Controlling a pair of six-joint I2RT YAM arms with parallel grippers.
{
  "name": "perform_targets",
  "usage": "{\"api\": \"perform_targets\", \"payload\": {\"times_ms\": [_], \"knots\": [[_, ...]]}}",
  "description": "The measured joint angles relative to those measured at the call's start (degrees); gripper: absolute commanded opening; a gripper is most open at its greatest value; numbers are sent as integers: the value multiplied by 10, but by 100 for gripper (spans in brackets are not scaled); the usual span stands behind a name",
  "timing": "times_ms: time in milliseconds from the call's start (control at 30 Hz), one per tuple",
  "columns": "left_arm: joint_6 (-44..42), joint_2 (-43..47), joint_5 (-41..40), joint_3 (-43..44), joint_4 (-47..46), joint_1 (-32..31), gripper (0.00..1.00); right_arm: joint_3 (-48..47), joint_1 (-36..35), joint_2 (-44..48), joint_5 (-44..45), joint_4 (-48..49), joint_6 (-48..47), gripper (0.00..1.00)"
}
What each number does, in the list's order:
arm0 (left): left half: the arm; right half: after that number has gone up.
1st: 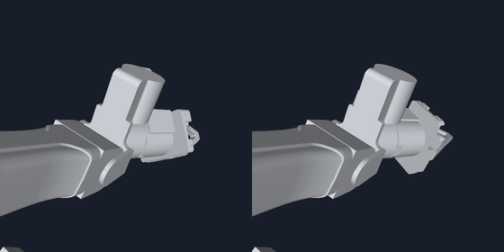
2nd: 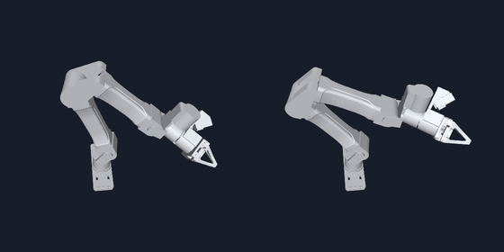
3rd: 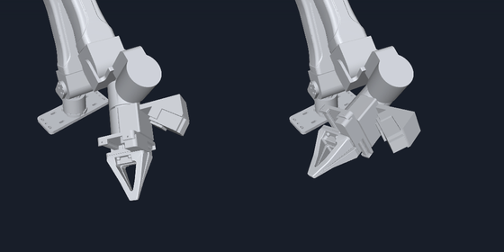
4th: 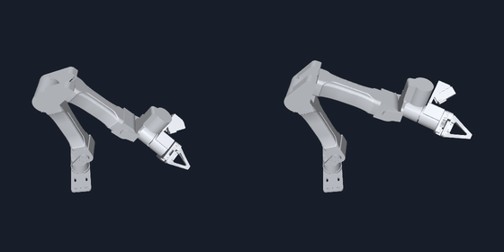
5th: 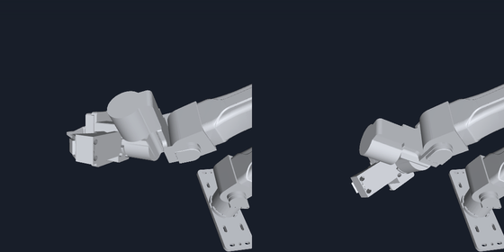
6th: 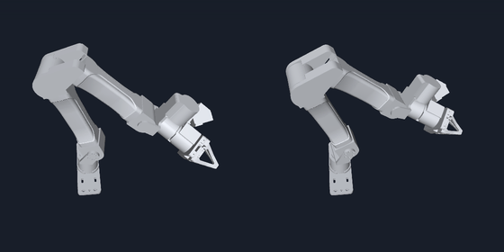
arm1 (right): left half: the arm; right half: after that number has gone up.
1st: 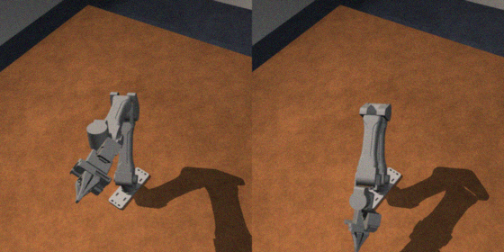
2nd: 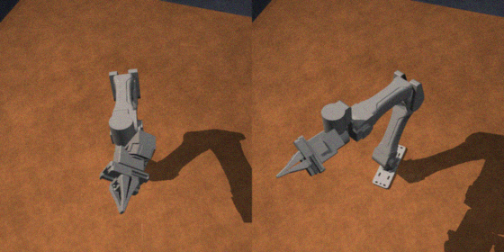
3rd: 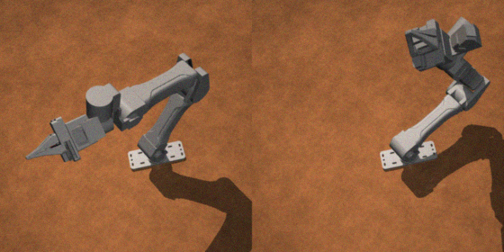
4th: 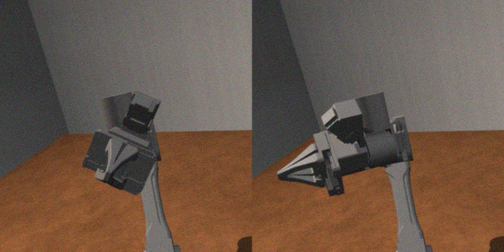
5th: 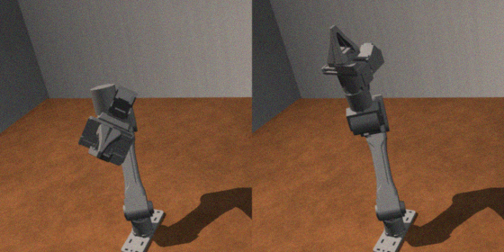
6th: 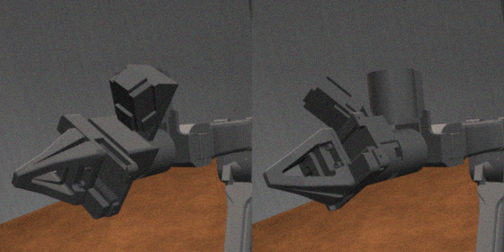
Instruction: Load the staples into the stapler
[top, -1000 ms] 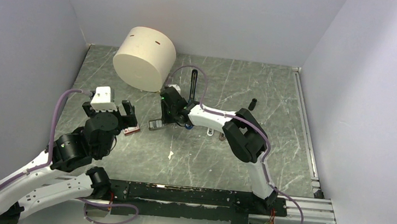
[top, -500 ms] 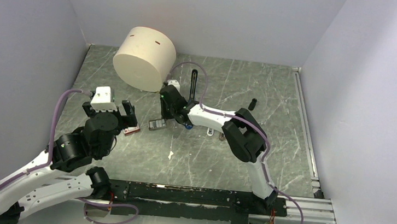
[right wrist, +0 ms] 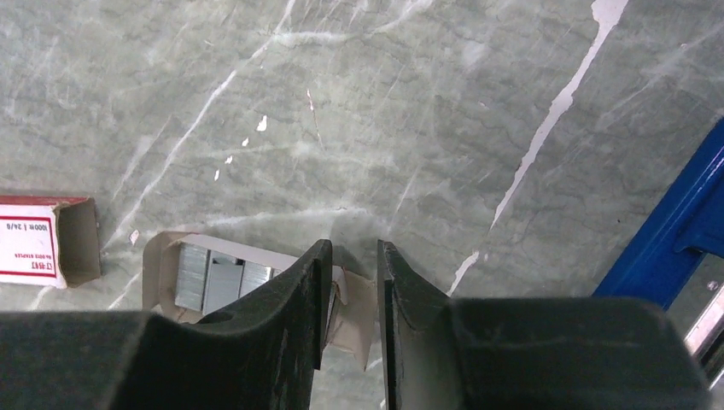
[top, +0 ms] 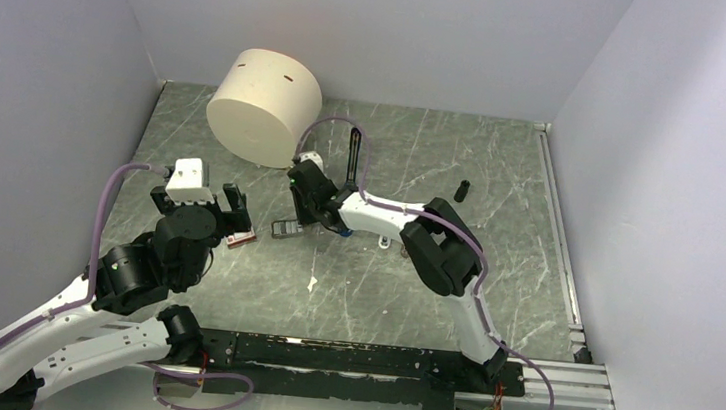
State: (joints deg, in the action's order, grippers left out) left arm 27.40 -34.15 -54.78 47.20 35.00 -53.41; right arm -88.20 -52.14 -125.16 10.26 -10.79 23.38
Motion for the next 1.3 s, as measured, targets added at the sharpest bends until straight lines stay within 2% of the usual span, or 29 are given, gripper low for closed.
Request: {"api": "perform_targets", "payload": {"times_ms": [533,767,900,967,1200,1300], "knots": [[0,3,0,0,0,0,92,30,-2,45,-64,-82,-12,29],[0,3,2,0,0,0,92,44,-12,69,-36,-84,-20,29],[0,3,2,0,0,0,92,58,-22,98,-34,-70,-56,16],[0,3,2,0,0,0,92,58,-27,105,-45,-59,-79,13],[0,5,2,0,0,0,92,57,-33,94,-103,-52,-128,13],[0,9,2,0,0,0,92,57,-34,83,-115,-52,-136,19]]}}
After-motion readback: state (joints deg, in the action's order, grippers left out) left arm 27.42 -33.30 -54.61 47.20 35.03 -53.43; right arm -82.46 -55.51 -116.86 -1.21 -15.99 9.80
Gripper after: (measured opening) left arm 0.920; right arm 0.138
